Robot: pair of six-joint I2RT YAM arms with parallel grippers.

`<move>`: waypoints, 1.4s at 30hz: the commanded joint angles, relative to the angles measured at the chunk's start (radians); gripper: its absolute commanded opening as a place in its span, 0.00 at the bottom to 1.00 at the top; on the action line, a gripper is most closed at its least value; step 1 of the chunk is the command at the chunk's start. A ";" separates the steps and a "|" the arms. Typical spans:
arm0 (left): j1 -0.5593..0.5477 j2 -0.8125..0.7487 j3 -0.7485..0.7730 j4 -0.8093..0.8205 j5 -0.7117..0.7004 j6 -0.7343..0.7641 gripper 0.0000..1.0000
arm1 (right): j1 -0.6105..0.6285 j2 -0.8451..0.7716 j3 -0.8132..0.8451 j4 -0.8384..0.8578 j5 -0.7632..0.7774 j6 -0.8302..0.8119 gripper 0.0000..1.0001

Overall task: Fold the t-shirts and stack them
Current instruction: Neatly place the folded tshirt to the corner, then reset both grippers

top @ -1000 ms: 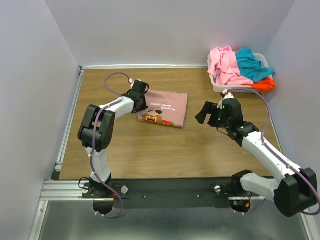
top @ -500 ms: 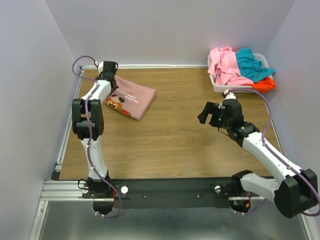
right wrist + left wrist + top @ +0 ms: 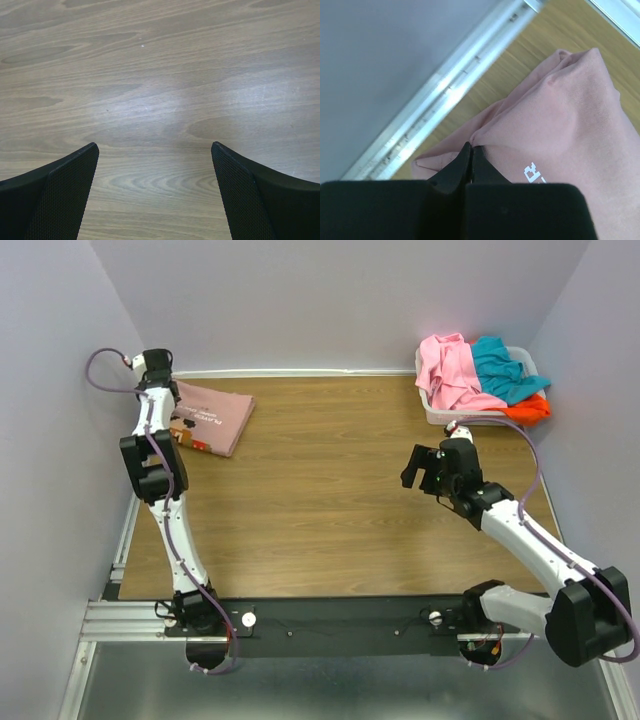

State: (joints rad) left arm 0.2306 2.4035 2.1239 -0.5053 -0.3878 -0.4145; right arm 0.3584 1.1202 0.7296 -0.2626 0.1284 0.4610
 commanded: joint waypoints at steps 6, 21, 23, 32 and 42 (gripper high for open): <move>0.110 -0.010 -0.017 -0.049 -0.028 -0.116 0.00 | -0.001 0.056 0.024 -0.015 0.071 -0.013 1.00; 0.052 -0.159 -0.010 -0.076 -0.011 -0.125 0.59 | -0.001 0.021 0.021 -0.013 0.028 -0.008 1.00; 0.046 -0.210 -0.008 -0.114 -0.046 -0.152 0.64 | -0.001 0.006 0.019 -0.013 0.020 -0.005 1.00; -0.092 -0.518 -0.156 -0.130 -0.102 -0.152 0.98 | -0.001 -0.068 0.004 -0.020 0.033 0.021 1.00; -0.521 -1.110 -0.767 0.146 -0.082 -0.239 0.99 | -0.001 -0.143 -0.047 -0.033 0.047 0.071 1.00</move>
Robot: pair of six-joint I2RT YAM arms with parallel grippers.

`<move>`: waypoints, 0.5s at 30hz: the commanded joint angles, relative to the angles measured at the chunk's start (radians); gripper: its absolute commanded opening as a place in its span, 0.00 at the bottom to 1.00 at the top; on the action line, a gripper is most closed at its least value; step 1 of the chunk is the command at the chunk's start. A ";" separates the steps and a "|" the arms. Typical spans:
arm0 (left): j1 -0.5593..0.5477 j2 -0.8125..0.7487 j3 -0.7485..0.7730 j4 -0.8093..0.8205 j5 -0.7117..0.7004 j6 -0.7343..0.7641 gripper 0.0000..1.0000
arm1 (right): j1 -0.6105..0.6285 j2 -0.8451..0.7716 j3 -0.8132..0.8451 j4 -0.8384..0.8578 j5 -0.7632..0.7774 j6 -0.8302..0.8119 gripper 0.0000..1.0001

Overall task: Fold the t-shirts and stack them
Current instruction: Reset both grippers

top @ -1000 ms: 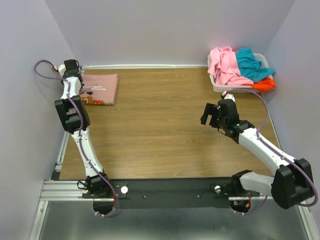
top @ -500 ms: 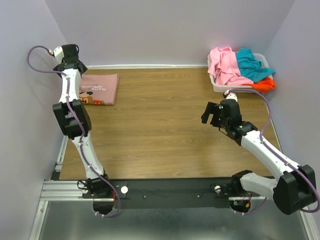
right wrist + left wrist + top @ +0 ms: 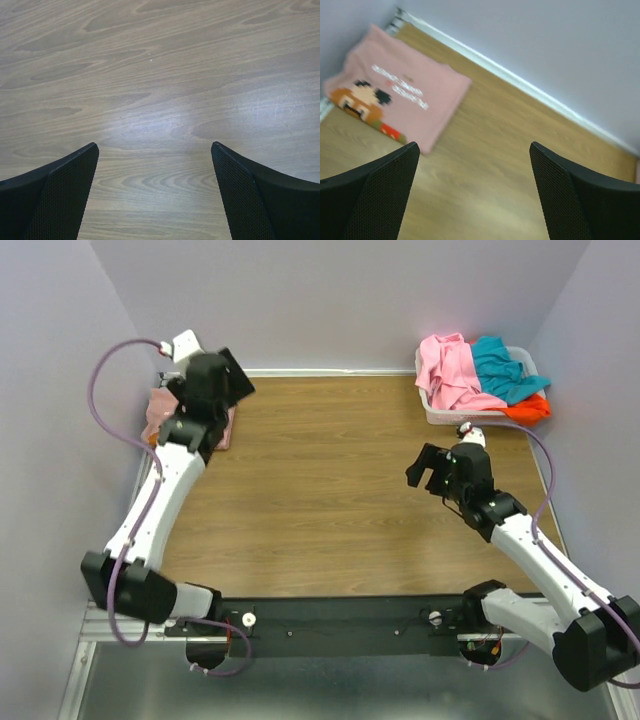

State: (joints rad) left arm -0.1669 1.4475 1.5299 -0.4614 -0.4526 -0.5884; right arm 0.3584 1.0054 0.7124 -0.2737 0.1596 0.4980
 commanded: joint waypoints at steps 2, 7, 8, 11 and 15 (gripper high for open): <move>-0.195 -0.205 -0.298 0.138 -0.023 -0.100 0.99 | -0.001 -0.047 -0.045 -0.022 0.026 0.036 1.00; -0.503 -0.256 -0.514 0.164 -0.084 -0.197 0.99 | -0.001 -0.093 -0.093 -0.021 0.046 0.051 1.00; -0.540 -0.239 -0.534 0.162 -0.087 -0.233 0.99 | -0.001 -0.106 -0.099 -0.019 0.052 0.056 1.00; -0.681 -0.202 -0.599 0.162 -0.066 -0.278 0.99 | -0.001 -0.134 -0.126 -0.021 0.069 0.079 1.00; -0.746 -0.147 -0.626 0.147 -0.033 -0.318 0.98 | -0.001 -0.191 -0.154 -0.021 0.090 0.089 1.00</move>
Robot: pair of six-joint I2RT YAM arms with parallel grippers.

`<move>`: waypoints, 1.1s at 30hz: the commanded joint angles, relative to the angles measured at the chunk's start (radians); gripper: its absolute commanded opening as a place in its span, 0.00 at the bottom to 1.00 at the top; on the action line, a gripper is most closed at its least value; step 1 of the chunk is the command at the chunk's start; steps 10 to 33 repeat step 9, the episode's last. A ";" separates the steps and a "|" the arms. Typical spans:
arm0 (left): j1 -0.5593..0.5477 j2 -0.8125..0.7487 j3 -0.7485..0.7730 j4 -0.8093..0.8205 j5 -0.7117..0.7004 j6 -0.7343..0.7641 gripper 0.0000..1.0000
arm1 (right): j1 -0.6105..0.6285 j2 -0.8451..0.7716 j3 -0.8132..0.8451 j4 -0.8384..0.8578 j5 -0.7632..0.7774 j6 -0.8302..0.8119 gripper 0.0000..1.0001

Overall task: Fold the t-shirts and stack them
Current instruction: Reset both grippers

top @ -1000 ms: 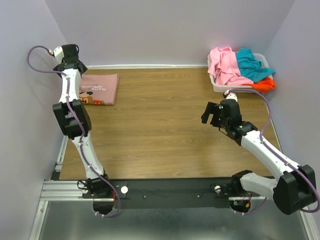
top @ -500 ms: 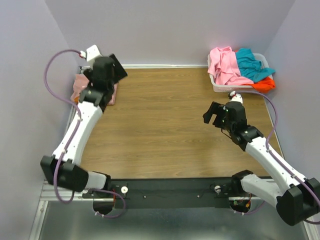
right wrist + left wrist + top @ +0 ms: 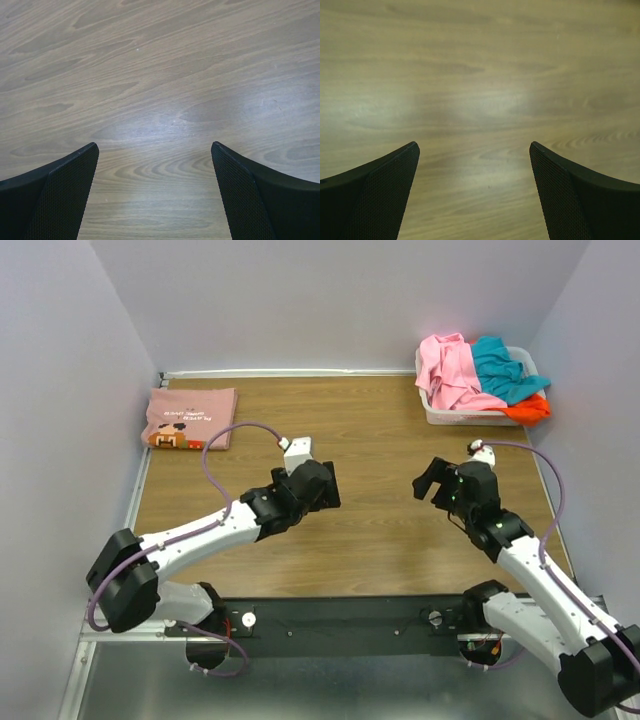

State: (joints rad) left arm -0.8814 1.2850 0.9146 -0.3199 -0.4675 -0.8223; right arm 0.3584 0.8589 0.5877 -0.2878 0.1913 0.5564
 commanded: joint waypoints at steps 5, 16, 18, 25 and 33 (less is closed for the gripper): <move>-0.031 -0.041 -0.017 -0.030 -0.086 -0.110 0.98 | -0.001 -0.127 -0.060 -0.007 0.060 0.033 1.00; -0.031 -0.133 -0.071 0.007 -0.097 -0.100 0.98 | -0.003 -0.153 -0.074 -0.008 0.079 0.037 1.00; -0.031 -0.133 -0.071 0.007 -0.097 -0.100 0.98 | -0.003 -0.153 -0.074 -0.008 0.079 0.037 1.00; -0.031 -0.133 -0.071 0.007 -0.097 -0.100 0.98 | -0.003 -0.153 -0.074 -0.008 0.079 0.037 1.00; -0.031 -0.133 -0.071 0.007 -0.097 -0.100 0.98 | -0.003 -0.153 -0.074 -0.008 0.079 0.037 1.00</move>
